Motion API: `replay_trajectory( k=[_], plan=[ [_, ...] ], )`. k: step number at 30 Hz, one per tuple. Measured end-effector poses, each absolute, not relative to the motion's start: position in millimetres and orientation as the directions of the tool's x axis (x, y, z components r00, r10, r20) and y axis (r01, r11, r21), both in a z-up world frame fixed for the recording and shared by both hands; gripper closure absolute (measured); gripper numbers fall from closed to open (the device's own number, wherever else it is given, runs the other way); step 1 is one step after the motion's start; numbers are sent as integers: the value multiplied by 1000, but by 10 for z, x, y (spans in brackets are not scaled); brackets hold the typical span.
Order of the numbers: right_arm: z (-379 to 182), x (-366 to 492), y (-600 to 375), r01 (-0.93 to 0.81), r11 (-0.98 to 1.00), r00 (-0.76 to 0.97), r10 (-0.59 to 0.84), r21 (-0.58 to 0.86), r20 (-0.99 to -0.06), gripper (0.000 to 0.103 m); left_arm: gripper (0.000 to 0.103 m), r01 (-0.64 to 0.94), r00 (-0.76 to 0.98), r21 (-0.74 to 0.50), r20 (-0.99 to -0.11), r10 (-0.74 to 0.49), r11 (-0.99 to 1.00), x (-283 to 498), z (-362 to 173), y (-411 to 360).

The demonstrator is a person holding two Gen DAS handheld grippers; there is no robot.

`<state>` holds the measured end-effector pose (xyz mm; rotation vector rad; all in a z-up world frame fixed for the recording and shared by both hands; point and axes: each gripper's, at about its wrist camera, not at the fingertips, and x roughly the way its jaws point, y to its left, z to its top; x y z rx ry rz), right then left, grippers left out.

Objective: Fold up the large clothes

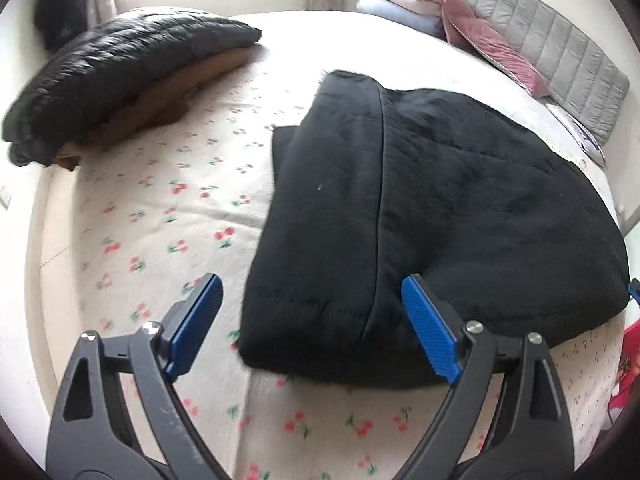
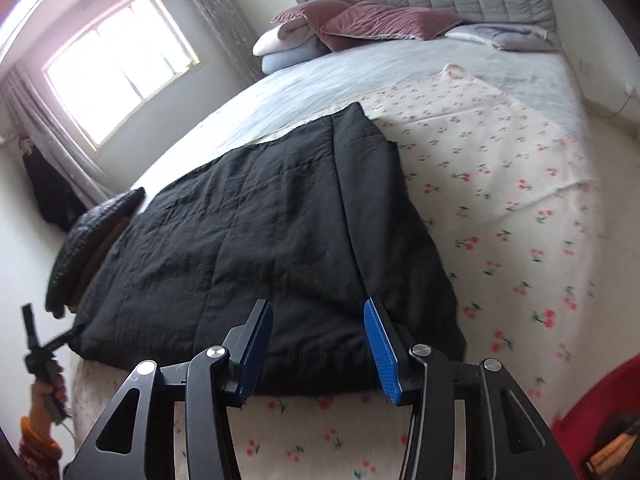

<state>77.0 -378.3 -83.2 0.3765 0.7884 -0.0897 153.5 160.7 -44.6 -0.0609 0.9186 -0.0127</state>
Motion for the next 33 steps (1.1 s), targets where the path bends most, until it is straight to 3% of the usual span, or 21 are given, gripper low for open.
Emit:
replay_trajectory(
  k=[2, 6, 11, 16, 21, 28, 33],
  plan=[
    [-709, 710, -3620, 258, 947, 695, -45, 191, -718, 49, 12, -7, 618, -3, -786, 2, 1000, 1422, -353, 1501],
    [-467, 568, -3419, 241, 954, 732, -58, 177, -679, 40, 12, 18, 631, 51, -776, 28, 999, 1249, -149, 1273],
    [3, 384, -3101, 180, 964, 798, -25, 198, -602, 29, 12, 56, 621, -20, -782, -51, 998, 1103, 165, 1012],
    [477, 213, -2768, 121, 975, 850, -5, 186, -527, 17, 4, 93, 618, -77, -777, -118, 993, 892, 481, 809],
    [800, -2, -2348, 69, 988, 871, 7, 138, -491, 11, 3, 112, 609, -120, -776, -164, 986, 662, 684, 649],
    [792, -108, -1934, 92, 991, 857, -27, 100, -515, 4, 1, 88, 618, -78, -777, -115, 993, 351, 729, 416],
    [602, -205, -1764, 130, 978, 847, -23, 164, -531, 3, 1, 21, 596, -60, -800, -61, 998, 222, 552, 311]
  ],
)
